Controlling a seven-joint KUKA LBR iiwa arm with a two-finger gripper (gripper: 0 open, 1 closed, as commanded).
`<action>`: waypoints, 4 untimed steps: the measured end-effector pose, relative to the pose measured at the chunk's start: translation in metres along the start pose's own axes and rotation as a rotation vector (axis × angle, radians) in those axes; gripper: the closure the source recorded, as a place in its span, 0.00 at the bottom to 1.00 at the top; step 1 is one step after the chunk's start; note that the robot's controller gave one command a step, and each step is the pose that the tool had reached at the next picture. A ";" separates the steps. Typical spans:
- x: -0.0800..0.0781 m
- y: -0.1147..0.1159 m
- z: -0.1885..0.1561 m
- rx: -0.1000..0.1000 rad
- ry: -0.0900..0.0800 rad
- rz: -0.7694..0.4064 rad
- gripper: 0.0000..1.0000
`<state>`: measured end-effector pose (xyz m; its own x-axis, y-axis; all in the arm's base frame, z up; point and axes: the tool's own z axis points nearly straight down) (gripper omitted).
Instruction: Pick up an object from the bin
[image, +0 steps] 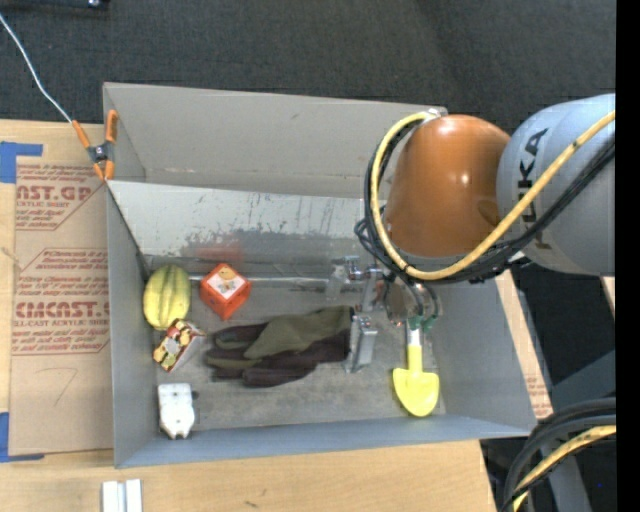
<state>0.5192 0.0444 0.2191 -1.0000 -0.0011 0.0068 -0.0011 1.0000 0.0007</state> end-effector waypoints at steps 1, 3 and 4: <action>-0.001 0.000 -0.005 0.000 -0.008 0.001 0.00; -0.037 0.000 0.149 0.000 -0.010 -0.176 0.00; -0.021 0.010 0.149 -0.001 -0.010 -0.174 0.00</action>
Offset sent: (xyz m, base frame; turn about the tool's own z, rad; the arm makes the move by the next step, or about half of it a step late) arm 0.0357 0.0022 -0.1491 -0.1485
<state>0.5389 0.0545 0.0703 -0.9848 -0.1739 -0.0038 -0.1739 0.9848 0.0020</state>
